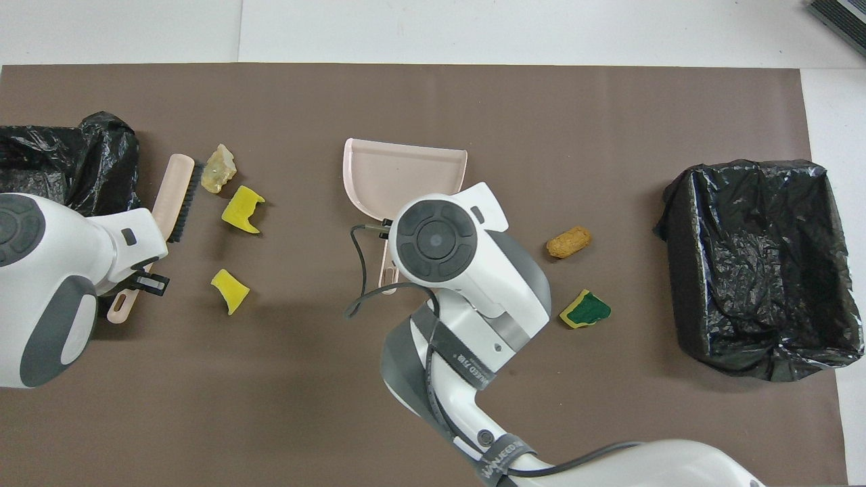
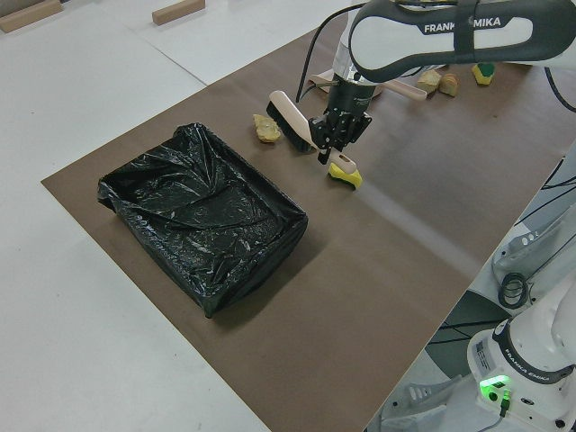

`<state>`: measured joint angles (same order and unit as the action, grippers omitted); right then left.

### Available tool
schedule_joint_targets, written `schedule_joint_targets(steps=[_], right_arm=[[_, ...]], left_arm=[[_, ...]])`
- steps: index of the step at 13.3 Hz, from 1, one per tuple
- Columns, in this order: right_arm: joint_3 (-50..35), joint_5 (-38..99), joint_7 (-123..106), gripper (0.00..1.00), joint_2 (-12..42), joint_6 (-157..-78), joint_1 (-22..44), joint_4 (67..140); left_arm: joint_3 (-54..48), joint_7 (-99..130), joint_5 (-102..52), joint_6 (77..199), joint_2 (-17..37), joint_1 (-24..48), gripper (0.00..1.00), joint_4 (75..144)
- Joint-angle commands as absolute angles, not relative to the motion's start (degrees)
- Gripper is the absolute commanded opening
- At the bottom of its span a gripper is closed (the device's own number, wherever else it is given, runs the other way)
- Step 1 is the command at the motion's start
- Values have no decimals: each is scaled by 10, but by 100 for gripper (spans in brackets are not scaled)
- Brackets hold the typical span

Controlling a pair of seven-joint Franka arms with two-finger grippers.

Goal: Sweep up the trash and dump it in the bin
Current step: 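Grasp the brush with the left gripper while the right gripper grasps the dustpan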

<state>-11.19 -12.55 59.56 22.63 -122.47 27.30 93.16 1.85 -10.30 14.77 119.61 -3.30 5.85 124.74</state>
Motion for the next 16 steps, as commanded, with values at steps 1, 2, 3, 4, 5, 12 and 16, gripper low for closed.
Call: schedule_joint_targets(steps=[1,2,3,4,5,12,16], right_arm=[[-111,-172,644,100,261,-1272,296,930],[-111,-177,644,100,264,-1282,298,934],[-111,-178,639,100,264,-1294,298,941],[-112,-181,638,100,264,-1298,300,949],[-111,-191,640,99,267,-1297,312,951],[-111,-229,628,17,279,-1281,328,950],[-112,-242,618,14,274,-1274,318,942]], left_arm=[[10,-125,167,1224,41,35,0,1180],[10,-126,174,1217,77,36,0,1139],[10,-126,174,1216,90,35,0,1120],[10,-125,176,1216,97,35,0,1118],[10,-125,185,1216,111,36,0,1114],[8,-134,254,1146,116,75,0,1131],[3,-121,218,1048,72,113,0,1183]])
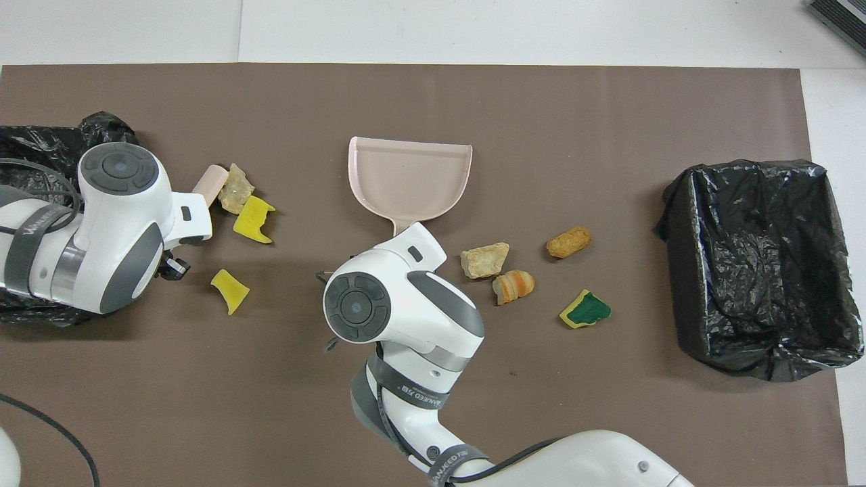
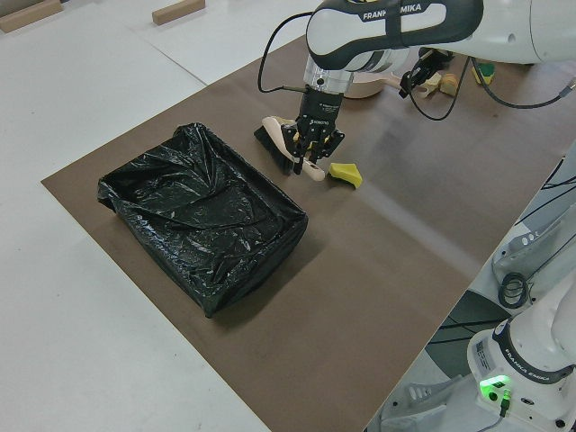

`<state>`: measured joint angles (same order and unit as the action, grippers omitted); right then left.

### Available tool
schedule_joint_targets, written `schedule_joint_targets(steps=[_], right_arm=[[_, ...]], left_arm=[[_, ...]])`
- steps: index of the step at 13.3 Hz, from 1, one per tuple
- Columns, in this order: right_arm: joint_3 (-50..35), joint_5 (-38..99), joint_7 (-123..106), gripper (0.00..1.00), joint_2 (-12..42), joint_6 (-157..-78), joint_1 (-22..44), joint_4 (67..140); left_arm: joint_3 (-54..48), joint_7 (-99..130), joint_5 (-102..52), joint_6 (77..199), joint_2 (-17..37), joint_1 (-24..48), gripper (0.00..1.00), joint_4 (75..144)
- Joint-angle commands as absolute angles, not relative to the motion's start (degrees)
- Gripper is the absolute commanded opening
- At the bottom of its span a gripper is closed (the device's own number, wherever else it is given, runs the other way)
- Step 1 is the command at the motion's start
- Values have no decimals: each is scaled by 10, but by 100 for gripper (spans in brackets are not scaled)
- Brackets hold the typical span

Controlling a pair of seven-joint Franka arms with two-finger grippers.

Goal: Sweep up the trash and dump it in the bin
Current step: 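Grasp the brush with the left gripper while the right gripper grasps the dustpan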

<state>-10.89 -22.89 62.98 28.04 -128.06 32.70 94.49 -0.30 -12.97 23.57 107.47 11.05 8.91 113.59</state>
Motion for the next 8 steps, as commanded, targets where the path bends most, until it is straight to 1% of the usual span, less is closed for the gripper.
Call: schedule_joint_targets(steps=[1,2,3,4,5,6,7,8], right_arm=[[-112,-239,608,16,273,-1276,317,946],[-112,-236,600,19,273,-1280,315,948],[-112,-234,596,43,274,-1281,313,948],[-112,-231,593,55,275,-1284,305,948],[-112,-234,585,55,275,-1283,303,947],[-112,-240,583,54,275,-1284,302,946],[-112,-242,579,33,275,-1285,301,946],[-111,-243,573,15,275,-1285,302,944]], left_arm=[[3,-106,193,1036,65,121,0,1192],[3,-92,185,1031,59,134,0,1198],[2,-84,177,1028,55,144,0,1204],[3,-77,157,1024,50,154,0,1208],[3,-78,136,1022,39,155,0,1208],[4,-84,115,1020,22,147,0,1208],[6,-87,102,1021,9,133,0,1201],[6,-87,100,1024,7,117,0,1191]])
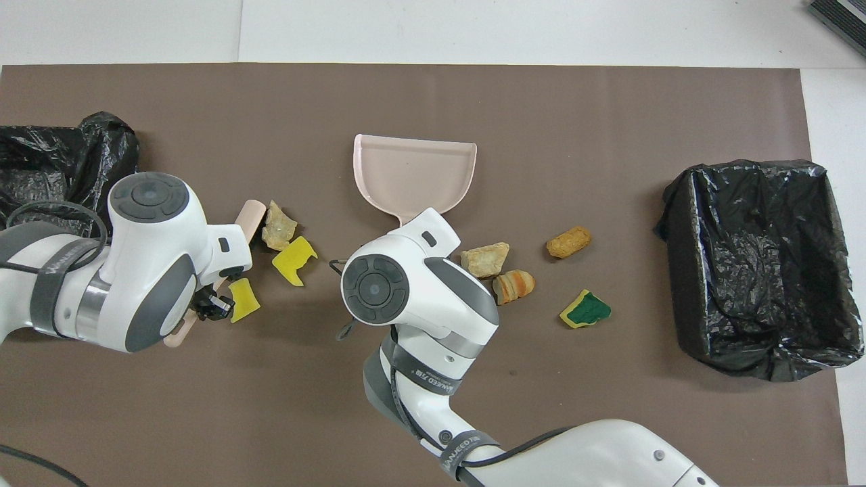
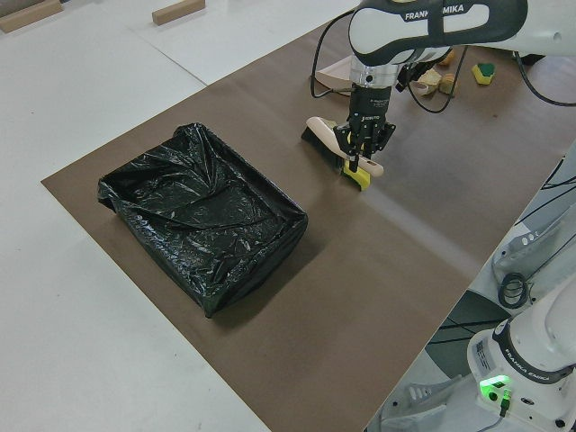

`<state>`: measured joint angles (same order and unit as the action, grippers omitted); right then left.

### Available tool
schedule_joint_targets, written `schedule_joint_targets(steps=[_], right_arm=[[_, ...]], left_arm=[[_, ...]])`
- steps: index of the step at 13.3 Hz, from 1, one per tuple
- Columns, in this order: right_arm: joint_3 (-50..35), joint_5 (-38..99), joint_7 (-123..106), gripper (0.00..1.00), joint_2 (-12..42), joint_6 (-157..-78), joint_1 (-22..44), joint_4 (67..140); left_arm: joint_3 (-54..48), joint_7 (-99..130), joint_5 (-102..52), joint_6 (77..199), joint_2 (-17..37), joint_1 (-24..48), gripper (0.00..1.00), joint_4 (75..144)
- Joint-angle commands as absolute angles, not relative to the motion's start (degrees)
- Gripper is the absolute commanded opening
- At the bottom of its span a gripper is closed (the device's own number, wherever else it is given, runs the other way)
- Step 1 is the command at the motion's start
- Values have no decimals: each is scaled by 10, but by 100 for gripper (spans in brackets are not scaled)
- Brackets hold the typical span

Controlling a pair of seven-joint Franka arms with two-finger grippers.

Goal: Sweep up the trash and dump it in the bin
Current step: 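Grasp the brush with the left gripper while the right gripper grasps the dustpan, then place the dustpan near the trash with the right gripper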

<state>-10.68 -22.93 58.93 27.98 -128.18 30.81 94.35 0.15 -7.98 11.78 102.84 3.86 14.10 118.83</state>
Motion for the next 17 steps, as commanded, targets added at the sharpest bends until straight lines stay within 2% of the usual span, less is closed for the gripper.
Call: schedule_joint_targets(steps=[1,3,6,11,14,17], right_arm=[[-111,-242,566,0,274,-1285,301,942],[-112,-238,509,0,270,-1284,298,942],[-116,-229,392,0,241,-1253,276,950],[-114,-78,62,0,164,-1195,232,985],[-114,-70,-132,0,148,-1123,208,985],[-115,-70,-325,0,139,-1095,192,1004]], left_arm=[[6,-86,99,1026,8,109,0,1174],[6,-88,99,1020,4,94,0,1150],[7,-78,98,1012,-12,93,0,1157],[8,151,28,1018,-66,74,0,1243],[8,189,23,1045,-107,81,0,1331],[7,220,18,1088,-104,120,0,1360]])
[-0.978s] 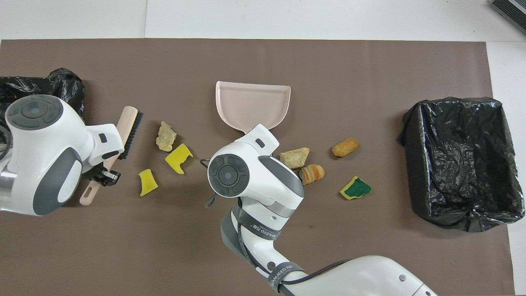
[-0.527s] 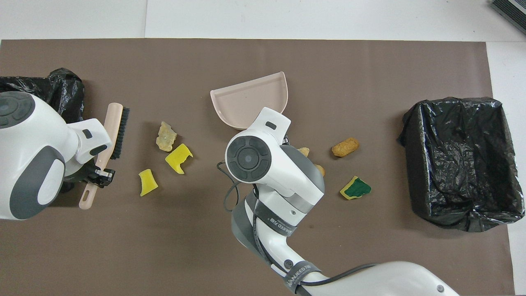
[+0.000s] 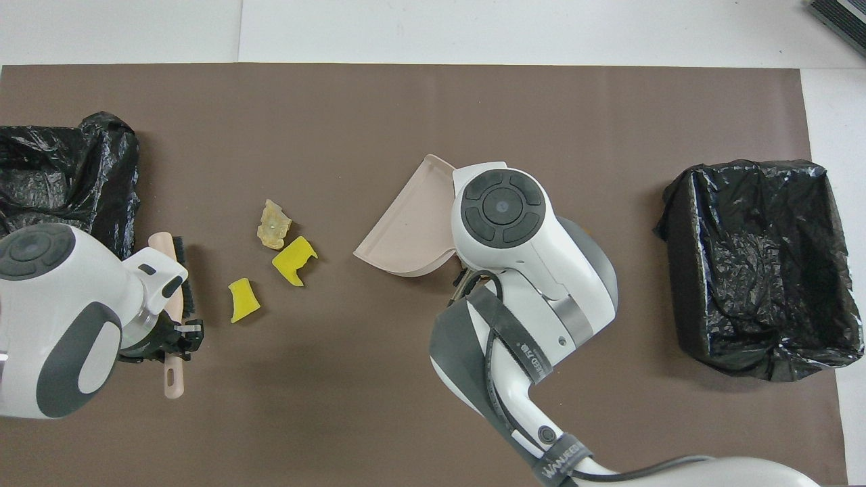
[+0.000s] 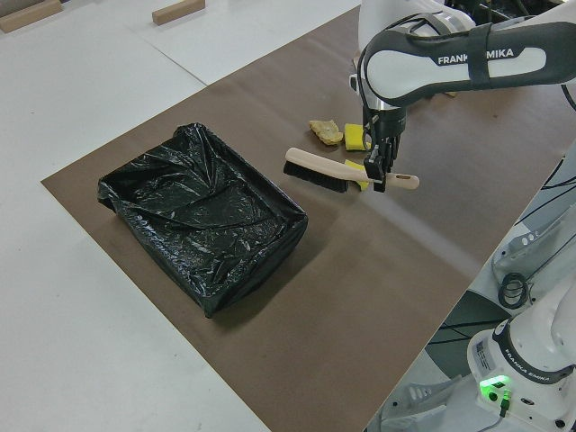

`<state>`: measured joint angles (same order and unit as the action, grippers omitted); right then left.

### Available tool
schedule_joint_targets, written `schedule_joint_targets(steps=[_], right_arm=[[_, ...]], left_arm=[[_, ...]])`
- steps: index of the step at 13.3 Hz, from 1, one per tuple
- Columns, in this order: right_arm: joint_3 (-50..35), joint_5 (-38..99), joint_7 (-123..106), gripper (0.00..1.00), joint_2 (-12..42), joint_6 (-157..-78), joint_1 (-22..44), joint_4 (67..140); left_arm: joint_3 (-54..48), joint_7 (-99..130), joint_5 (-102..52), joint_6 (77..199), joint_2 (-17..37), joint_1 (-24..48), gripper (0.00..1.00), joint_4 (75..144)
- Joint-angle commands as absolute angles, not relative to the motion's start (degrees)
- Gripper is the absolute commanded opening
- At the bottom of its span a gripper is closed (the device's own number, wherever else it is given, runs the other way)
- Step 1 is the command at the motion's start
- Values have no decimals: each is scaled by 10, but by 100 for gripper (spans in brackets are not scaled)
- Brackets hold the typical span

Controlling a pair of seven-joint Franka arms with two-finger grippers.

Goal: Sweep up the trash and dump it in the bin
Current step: 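Place the dustpan near the trash with the right gripper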

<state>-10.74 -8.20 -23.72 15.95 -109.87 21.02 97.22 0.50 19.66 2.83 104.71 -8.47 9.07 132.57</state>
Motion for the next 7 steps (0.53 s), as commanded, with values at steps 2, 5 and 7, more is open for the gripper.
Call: schedule_joint_targets(steps=[2,5,7], right_arm=[[-115,-69,-475,0,121,-1100,190,1036],[-114,-70,-575,0,120,-1142,172,1064],[-114,-71,-584,0,136,-1183,176,1068]], left_arm=[[7,217,18,1137,-84,156,0,1374],[6,218,18,1174,-45,184,0,1376],[6,217,17,1182,-43,212,0,1372]])
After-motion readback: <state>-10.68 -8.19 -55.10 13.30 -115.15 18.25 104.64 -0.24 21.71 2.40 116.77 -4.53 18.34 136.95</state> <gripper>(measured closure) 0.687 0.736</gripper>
